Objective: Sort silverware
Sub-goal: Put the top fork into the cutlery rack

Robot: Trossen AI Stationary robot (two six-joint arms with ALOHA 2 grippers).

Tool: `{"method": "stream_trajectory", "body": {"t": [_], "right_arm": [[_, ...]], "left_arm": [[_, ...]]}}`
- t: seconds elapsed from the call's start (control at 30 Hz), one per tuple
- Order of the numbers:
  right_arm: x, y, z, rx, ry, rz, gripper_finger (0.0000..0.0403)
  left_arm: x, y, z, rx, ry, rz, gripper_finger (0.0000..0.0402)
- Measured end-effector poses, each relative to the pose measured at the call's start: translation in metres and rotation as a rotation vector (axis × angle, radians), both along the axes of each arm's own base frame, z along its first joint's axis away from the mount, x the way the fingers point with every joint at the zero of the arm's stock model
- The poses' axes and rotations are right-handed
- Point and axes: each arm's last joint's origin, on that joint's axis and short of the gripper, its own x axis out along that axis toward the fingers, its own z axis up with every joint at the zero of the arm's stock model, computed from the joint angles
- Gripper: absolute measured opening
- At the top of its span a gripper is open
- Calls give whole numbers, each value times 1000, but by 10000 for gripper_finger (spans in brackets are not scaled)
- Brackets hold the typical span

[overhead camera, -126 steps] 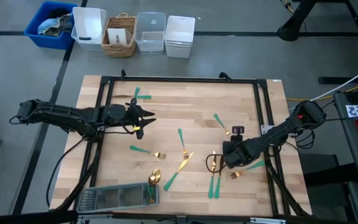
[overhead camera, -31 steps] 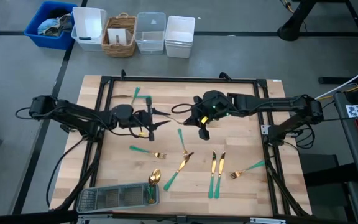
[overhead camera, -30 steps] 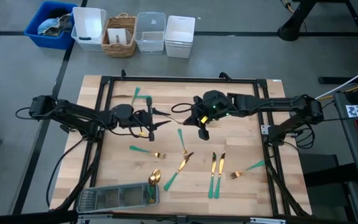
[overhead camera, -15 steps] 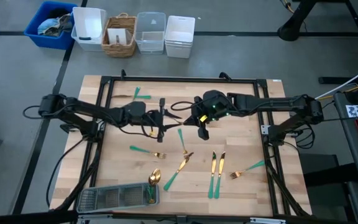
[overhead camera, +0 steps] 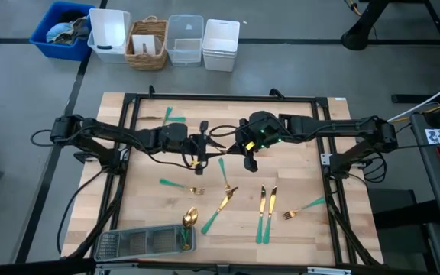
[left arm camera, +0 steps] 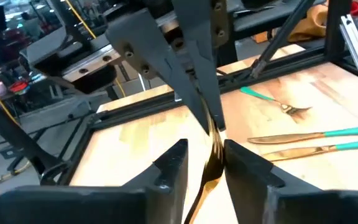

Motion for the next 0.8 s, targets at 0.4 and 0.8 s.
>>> {"method": "stream_trajectory", "body": {"t": [0.4,0.8], "right_arm": [[0,0,0,-1,-2,11,7],[0,1,0,14,-2,13,96]], "left_arm": [[0,-1,-2,30,18,-85,7],[-7,-1,4,-34,30,-59,2]]}}
